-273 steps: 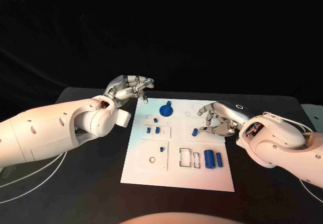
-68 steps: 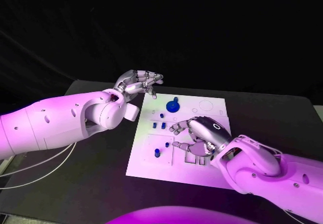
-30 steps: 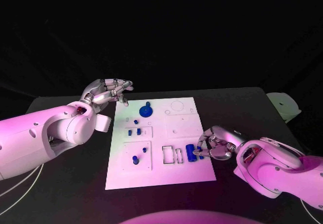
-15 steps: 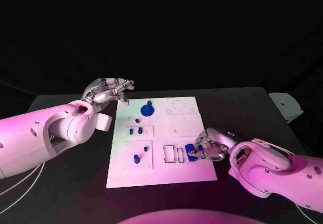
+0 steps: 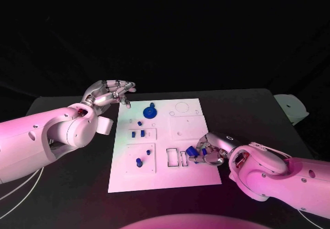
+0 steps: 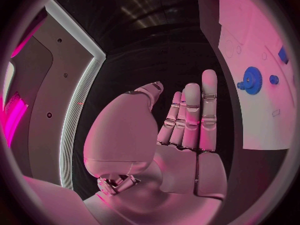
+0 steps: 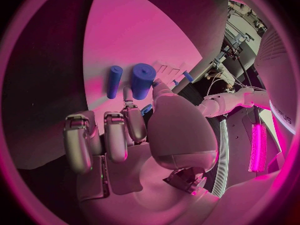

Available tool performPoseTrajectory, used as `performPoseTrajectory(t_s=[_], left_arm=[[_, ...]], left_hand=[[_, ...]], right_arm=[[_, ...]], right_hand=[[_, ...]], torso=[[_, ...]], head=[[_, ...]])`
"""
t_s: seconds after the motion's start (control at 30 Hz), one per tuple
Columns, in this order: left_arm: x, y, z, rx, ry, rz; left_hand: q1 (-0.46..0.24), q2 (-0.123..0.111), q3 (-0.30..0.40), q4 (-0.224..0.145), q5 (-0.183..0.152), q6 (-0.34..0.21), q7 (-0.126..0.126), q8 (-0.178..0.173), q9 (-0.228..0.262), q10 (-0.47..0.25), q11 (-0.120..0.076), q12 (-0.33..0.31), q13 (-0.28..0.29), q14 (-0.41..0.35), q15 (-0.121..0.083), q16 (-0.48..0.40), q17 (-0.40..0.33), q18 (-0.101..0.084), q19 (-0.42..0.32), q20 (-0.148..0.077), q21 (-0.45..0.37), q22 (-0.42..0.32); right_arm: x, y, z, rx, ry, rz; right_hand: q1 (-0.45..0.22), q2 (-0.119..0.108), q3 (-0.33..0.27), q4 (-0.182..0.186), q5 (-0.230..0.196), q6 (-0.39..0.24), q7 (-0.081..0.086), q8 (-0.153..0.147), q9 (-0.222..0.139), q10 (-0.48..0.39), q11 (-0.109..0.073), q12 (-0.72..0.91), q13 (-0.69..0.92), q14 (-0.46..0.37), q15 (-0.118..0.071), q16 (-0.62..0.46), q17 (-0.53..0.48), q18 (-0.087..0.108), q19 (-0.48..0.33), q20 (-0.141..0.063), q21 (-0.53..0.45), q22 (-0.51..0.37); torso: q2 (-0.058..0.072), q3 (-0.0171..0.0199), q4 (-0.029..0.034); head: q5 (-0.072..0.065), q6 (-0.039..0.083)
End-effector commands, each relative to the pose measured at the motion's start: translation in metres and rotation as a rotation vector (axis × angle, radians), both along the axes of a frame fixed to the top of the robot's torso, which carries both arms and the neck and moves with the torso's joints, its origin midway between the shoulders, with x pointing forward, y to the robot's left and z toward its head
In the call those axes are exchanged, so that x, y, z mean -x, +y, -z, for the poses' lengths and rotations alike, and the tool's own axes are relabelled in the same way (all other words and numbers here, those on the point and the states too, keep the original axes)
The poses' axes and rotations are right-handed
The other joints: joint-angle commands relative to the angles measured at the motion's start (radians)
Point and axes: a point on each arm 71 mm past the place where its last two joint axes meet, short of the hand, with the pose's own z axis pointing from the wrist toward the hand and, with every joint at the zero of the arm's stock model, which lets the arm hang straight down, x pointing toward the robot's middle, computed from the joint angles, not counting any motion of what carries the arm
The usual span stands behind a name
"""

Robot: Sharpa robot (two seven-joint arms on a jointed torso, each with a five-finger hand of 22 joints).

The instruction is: Assemble the parts on the task board

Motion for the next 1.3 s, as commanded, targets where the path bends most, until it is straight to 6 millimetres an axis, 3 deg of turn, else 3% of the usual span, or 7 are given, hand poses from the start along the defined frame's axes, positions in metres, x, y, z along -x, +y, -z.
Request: performPoseTrajectory(t_s=[0.03, 0.37, 0.63, 0.83, 1.07, 1.3], left_arm=[[0.001, -0.002, -0.001, 0.012, -0.002, 0.021], [0.001, -0.001, -0.001, 0.011, 0.000, 0.019], [0.001, -0.001, -0.001, 0.011, 0.000, 0.019], [0.001, -0.001, -0.001, 0.011, -0.001, 0.018], [0.001, -0.002, -0.001, 0.011, -0.001, 0.020], [0.001, -0.003, -0.001, 0.011, -0.002, 0.019]], left_hand=[[0.003, 0.008, -0.003, 0.001, 0.003, -0.008, 0.003, 0.005, -0.001, -0.009, 0.000, 0.004, -0.001, -0.007, -0.002, 0.003, -0.001, 0.015, 0.001, 0.003, -0.007, -0.001], [0.003, 0.008, -0.003, 0.001, 0.003, -0.008, 0.003, 0.005, -0.001, -0.009, 0.000, 0.004, -0.001, -0.007, -0.002, 0.003, -0.001, 0.015, 0.001, 0.003, -0.007, -0.001], [0.003, 0.008, -0.003, 0.001, 0.003, -0.008, 0.003, 0.005, -0.001, -0.009, 0.000, 0.004, -0.001, -0.007, -0.002, 0.003, -0.001, 0.015, 0.001, 0.003, -0.007, -0.001], [0.003, 0.008, -0.003, 0.001, 0.003, -0.008, 0.003, 0.005, -0.001, -0.009, 0.000, 0.004, -0.001, -0.007, -0.002, 0.003, -0.001, 0.015, 0.001, 0.003, -0.007, -0.001], [0.003, 0.008, -0.005, 0.003, 0.003, -0.009, 0.003, 0.006, -0.002, -0.011, 0.000, 0.006, -0.002, -0.007, -0.002, 0.004, -0.003, 0.015, 0.001, 0.003, -0.008, -0.002], [0.004, 0.008, -0.005, 0.003, 0.003, -0.009, 0.003, 0.007, -0.002, -0.011, 0.000, 0.007, -0.002, -0.008, -0.002, 0.004, -0.003, 0.015, 0.001, 0.003, -0.008, -0.002]], right_arm=[[0.002, 0.002, 0.006, 0.043, 0.009, -0.014], [0.003, 0.004, 0.009, 0.034, 0.010, -0.011], [0.005, 0.002, 0.002, -0.038, -0.040, 0.039], [0.010, 0.001, -0.009, -0.136, -0.054, 0.096], [0.012, 0.005, -0.022, -0.236, -0.043, 0.136], [0.011, 0.014, -0.020, -0.255, 0.028, 0.123]], right_hand=[[0.013, 0.006, -0.005, -0.003, 0.001, -0.008, -0.003, 0.004, 0.002, 0.003, -0.001, 0.002, 0.053, 0.086, -0.004, -0.001, 0.172, -0.007, 0.103, -0.004, 0.004, 0.263], [0.057, 0.015, -0.003, -0.004, 0.027, -0.006, -0.004, 0.009, 0.005, 0.008, -0.002, 0.007, 0.063, 0.087, -0.005, 0.000, 0.174, -0.007, 0.103, -0.005, 0.004, 0.263], [0.091, 0.039, 0.013, -0.003, 0.095, 0.022, -0.017, 0.028, 0.011, 0.028, -0.014, 0.031, 0.090, 0.089, -0.014, 0.004, 0.181, -0.007, 0.103, -0.012, 0.004, 0.263], [0.130, 0.042, 0.035, -0.010, 0.119, 0.029, -0.026, 0.034, 0.014, 0.032, -0.022, 0.032, 0.095, 0.089, -0.022, 0.005, 0.185, -0.007, 0.103, -0.019, 0.004, 0.263], [0.141, 0.042, 0.050, -0.005, 0.092, 0.030, -0.026, 0.036, 0.014, 0.033, -0.023, 0.031, 0.097, 0.089, -0.023, 0.005, 0.184, -0.007, 0.103, -0.021, 0.004, 0.263], [0.129, 0.043, 0.053, 0.000, 0.081, 0.031, -0.024, 0.037, 0.014, 0.034, -0.022, 0.031, 0.099, 0.089, -0.022, 0.005, 0.184, -0.007, 0.103, -0.021, 0.004, 0.263]], torso=[[0.002, -0.0001, 0.0016], [0.001, -0.0008, 0.0007], [0.002, -0.0003, 0.0028], [0.001, -0.0025, 0.0034], [0.003, -0.0029, 0.0058], [0.004, -0.0052, 0.0057]], head=[[-0.003, -0.002], [-0.004, -0.003], [-0.005, -0.001], [-0.007, 0.001], [-0.008, 0.005], [-0.002, 0.003]])
